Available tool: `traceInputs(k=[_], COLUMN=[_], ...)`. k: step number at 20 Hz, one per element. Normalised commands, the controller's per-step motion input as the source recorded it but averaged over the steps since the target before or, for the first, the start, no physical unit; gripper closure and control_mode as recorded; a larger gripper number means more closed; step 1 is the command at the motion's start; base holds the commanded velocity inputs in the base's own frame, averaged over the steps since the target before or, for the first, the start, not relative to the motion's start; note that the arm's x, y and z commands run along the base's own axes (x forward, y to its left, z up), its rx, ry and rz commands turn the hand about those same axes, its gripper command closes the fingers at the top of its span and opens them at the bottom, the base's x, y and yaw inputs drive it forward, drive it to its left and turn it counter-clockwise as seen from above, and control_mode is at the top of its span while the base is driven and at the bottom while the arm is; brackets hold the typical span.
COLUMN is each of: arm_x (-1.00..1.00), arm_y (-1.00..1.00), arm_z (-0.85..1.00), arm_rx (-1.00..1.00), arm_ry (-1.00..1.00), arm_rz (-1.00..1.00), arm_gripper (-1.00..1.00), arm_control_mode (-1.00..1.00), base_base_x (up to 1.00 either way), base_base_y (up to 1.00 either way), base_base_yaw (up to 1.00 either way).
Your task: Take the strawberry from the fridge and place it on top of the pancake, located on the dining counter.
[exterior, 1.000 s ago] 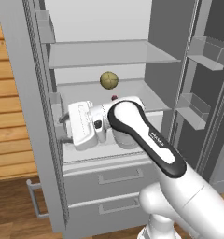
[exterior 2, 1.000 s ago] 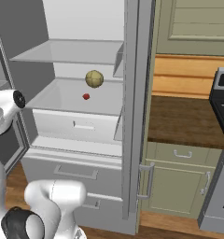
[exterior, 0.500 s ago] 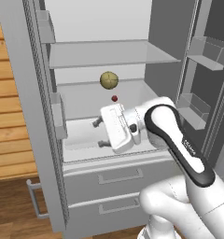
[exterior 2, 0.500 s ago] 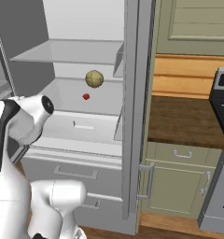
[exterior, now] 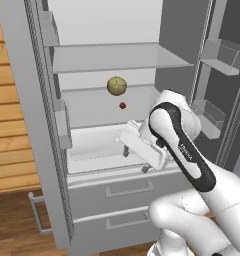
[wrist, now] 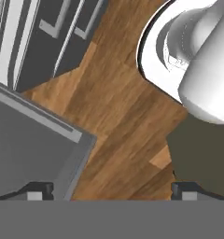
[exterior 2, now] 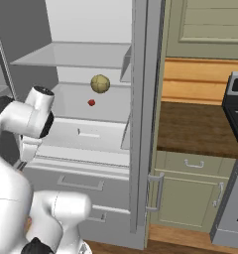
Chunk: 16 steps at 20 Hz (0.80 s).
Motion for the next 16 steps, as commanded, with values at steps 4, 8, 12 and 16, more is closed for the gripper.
traceInputs(k=[4, 8, 12, 16], arm_x=[0.08, -0.12, -0.29, -0.12], arm_y=[-0.54, -0.39, -0.67, -0.62], arm_z=[-0.59, -0.3, -0.04, 0.0], arm_rx=[-0.63, -0.43, -0.14, 0.0], arm_ry=[-0.33, -0.58, -0.27, -0.07], arm_rz=[0.58, 0.77, 0.79, 0.44], arm_gripper=[-1.0, -1.0, -1.0, -1.0], arm_control_mode=[-1.0, -1.0, -1.0, -1.0], base_base_x=[0.0, 0.0, 0.0, 0.0], base_base_y=[0.0, 0.0, 0.0, 0.0], base_base_yaw=[0.0, 0.0, 0.0, 0.0])
